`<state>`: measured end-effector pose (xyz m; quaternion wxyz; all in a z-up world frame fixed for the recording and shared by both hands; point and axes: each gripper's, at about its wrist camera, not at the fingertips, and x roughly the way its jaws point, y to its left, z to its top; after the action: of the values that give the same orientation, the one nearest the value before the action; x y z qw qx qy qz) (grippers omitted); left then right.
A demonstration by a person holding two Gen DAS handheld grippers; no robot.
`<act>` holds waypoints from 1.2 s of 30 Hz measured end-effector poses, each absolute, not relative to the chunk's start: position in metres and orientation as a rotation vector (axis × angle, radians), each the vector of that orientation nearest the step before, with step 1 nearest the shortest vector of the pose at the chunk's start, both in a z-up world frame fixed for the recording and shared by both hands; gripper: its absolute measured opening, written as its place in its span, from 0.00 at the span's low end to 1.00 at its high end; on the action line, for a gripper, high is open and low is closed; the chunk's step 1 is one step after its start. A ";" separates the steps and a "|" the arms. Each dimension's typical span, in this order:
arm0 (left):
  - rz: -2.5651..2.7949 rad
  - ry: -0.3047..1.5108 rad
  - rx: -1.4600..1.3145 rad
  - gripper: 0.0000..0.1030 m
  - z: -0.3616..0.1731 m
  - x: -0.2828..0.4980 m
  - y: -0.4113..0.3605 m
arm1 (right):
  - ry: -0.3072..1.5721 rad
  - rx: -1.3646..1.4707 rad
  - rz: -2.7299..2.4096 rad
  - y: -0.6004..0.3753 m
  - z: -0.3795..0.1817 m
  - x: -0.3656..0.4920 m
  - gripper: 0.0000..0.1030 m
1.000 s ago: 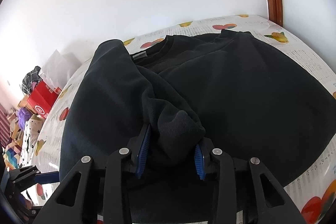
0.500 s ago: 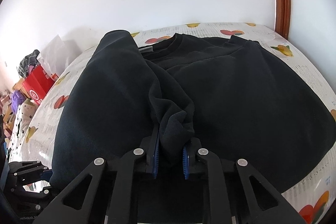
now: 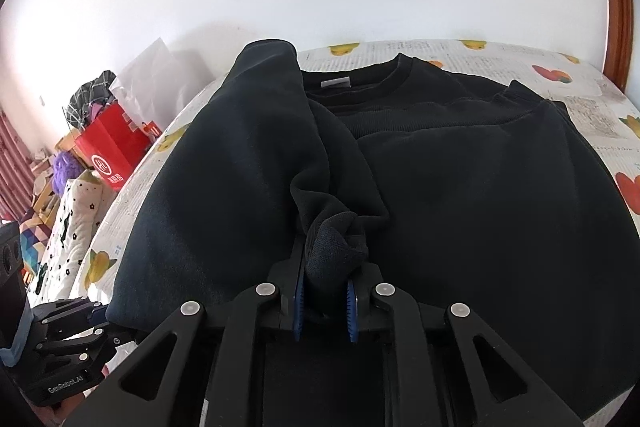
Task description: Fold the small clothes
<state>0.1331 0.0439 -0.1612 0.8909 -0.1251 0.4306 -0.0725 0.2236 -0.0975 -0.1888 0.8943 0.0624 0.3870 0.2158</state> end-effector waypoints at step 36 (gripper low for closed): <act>-0.017 0.888 -0.081 0.66 -0.175 0.168 0.008 | 0.661 0.342 0.212 -0.197 -0.195 0.177 0.13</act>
<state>0.1677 0.0082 -0.1749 0.9022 -0.0394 0.4295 -0.0083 0.1771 -0.1971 -0.1946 0.9261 0.1669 0.3221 0.1035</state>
